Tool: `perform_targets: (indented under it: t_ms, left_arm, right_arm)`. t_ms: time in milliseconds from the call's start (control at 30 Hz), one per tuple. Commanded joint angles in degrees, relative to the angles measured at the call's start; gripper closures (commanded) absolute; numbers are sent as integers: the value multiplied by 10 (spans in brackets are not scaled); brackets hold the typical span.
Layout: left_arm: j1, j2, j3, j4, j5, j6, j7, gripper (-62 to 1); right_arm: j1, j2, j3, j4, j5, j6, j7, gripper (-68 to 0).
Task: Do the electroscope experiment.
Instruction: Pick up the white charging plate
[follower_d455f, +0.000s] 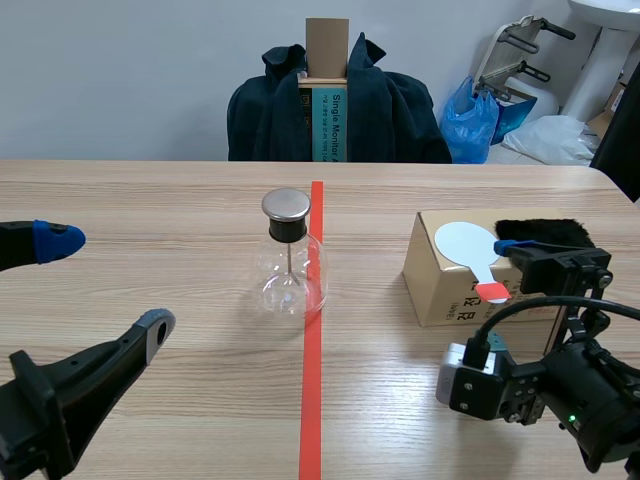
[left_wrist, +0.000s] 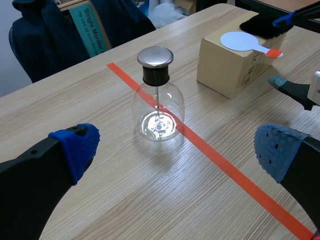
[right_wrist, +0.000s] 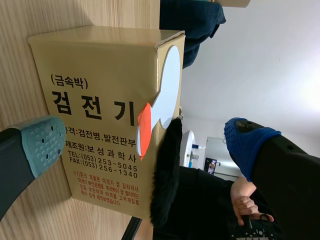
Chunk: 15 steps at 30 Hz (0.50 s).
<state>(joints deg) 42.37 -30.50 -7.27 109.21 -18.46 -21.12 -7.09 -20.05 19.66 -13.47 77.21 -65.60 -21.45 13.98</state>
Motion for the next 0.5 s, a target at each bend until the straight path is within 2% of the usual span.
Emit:
perform_targets:
  t_ms: [0,100,167,467]
  left_arm:
    - [3,0,2,11,-5,-1,-10,-623]
    - [3,0,2,11,-5,-1,-10,-623]
    - [3,0,2,11,-5,-1,-10,-623]
    - [3,0,2,11,-5,-1,-10,-623]
  right_arm:
    - [2,5,7,17,-5,-6,-5,-679]
    - [3,5,7,17,-13,-6,-8,-679]
    - [7,5,7,17,-16,-6,-8,-622]
    - [21,5,7,17,-21,-6,-8,-123]
